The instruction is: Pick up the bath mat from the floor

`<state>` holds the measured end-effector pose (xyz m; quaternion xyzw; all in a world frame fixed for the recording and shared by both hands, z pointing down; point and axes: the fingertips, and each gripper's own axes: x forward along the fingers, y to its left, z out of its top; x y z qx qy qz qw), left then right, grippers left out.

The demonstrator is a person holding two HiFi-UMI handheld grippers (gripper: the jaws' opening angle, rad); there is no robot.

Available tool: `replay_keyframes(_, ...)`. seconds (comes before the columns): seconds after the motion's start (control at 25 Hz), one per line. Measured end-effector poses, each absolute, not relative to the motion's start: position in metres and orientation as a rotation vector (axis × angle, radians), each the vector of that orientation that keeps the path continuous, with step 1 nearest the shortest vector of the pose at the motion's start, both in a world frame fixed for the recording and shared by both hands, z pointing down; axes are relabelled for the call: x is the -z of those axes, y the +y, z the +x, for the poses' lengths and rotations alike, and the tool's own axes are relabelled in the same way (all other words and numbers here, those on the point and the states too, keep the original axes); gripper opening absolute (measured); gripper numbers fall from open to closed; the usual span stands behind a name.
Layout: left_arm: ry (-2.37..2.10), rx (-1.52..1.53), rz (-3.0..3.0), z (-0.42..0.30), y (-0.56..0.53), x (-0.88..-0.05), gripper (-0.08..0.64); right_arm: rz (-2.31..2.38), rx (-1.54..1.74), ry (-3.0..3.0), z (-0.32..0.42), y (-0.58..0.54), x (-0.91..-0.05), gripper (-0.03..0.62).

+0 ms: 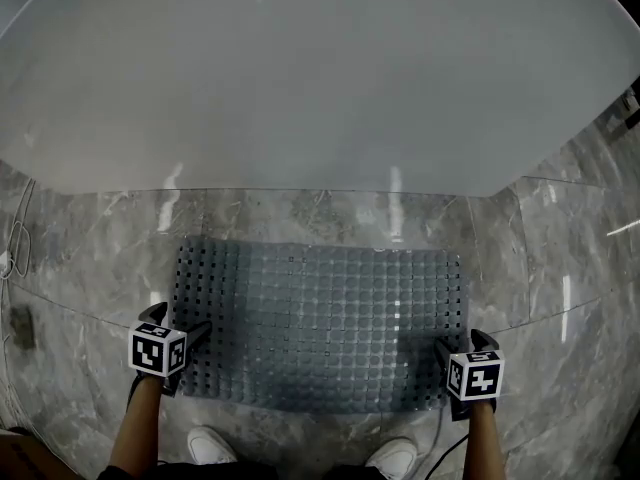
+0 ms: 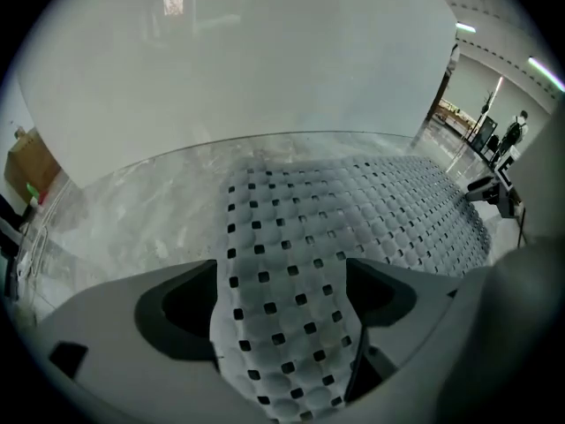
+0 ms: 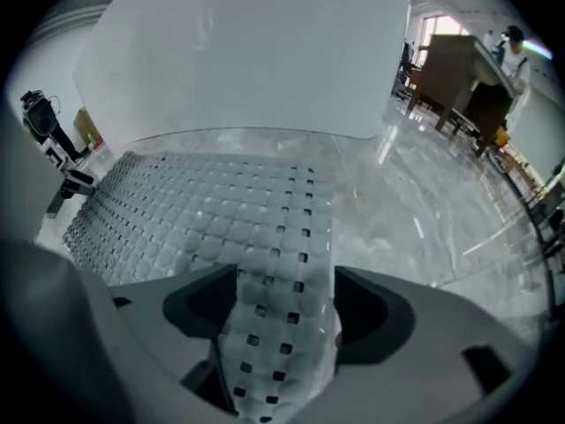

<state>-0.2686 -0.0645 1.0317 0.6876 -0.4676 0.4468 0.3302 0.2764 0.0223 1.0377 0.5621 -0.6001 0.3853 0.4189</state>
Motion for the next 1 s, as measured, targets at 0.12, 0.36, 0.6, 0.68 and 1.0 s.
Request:
replay_keyframes(0.12,-1.202,-1.198,1.754,-0.271,-0.059,-1.042,0.430,1.351,-1.068,-1.475,0.277,0.032,-1.055,0.331)
replay_keyframes(0.36,-1.198,-1.227,1.688,-0.280,-0.054,-1.059,0.430,1.349,-1.142,-1.476,0.280,0.032,-1.061,0.354)
replay_keyframes(0.6,-1.198,-1.149,1.707,-0.281,-0.054,-1.062,0.433,1.325,-1.144,-1.456,0.281,0.030,-1.060,0.360)
replay_keyframes(0.68,-1.203,-1.125,1.722,-0.279,-0.054,-1.063,0.433,1.321,-1.144,-1.452,0.282,0.030,-1.059,0.360)
replay_keyframes(1.0,-1.196,-1.137,1.713,-0.279,-0.053,-1.063,0.431,1.320,-1.132,-1.435,0.281,0.030,-1.058,0.357)
